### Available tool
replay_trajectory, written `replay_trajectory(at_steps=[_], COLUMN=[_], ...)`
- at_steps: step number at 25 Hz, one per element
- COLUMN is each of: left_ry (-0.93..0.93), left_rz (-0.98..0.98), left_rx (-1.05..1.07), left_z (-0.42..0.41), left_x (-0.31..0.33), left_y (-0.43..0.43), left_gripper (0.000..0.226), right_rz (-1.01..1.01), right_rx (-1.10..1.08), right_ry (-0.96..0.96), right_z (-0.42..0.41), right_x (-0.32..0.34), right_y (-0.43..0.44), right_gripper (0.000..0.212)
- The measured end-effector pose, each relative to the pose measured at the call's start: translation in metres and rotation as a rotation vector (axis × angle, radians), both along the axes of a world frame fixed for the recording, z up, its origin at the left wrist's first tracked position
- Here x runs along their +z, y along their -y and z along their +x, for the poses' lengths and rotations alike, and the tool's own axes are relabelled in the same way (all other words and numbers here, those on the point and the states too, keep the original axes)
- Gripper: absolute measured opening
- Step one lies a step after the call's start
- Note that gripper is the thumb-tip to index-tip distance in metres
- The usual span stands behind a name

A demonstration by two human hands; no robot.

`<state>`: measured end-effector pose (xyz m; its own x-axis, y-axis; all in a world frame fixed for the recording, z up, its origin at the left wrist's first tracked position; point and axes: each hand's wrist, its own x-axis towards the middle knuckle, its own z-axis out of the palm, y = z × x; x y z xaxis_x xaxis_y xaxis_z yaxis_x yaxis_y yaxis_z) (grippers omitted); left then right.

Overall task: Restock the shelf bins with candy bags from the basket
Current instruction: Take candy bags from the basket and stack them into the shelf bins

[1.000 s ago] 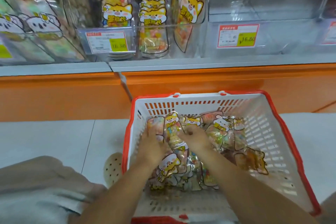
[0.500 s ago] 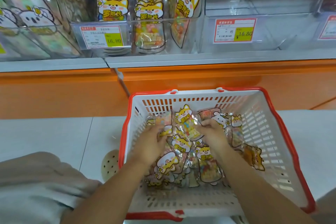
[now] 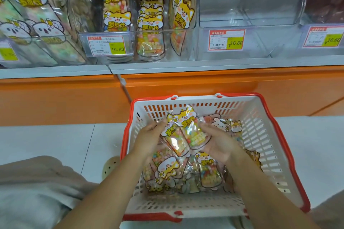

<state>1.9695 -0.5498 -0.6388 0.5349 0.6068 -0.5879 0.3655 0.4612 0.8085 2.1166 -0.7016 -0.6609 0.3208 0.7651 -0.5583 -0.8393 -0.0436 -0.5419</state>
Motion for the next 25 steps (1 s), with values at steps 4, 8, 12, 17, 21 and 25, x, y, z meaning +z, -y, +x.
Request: replay_trajectory(at_steps=[4,8,12,17,21,25], left_ry=[0.125,-0.009,-0.035,-0.036,-0.062,-0.071], left_rz=[-0.34,-0.221,-0.043,0.003,0.007,-0.066], left_rx=[-0.011,0.113,0.149,0.132,0.116,0.068], left_z=[0.0,-0.003,-0.01,-0.016,-0.017,-0.013], left_x=[-0.001,-0.009,-0.011,-0.021,-0.023,-0.02], left_y=[0.013,0.011,-0.002,-0.007,-0.007,-0.003], left_gripper=[0.042,0.064,0.039,0.046,0.043,0.034], right_rz=[-0.15,-0.42,-0.807,-0.784,-0.712,-0.561], right_rx=[-0.08,0.141,0.552,0.418,0.017,0.031], right_ry=[0.218,0.704,0.93,0.753,0.68,0.717], right_z=[-0.031,-0.04,-0.019,-0.053,-0.017,0.025], right_x=[-0.001,-0.002,-0.029,-0.053,-0.034,0.008], right_y=[-0.024,-0.035,-0.014,-0.015,-0.008,-0.002], right_gripper=[0.011,0.02,0.032,0.047,0.021,0.024])
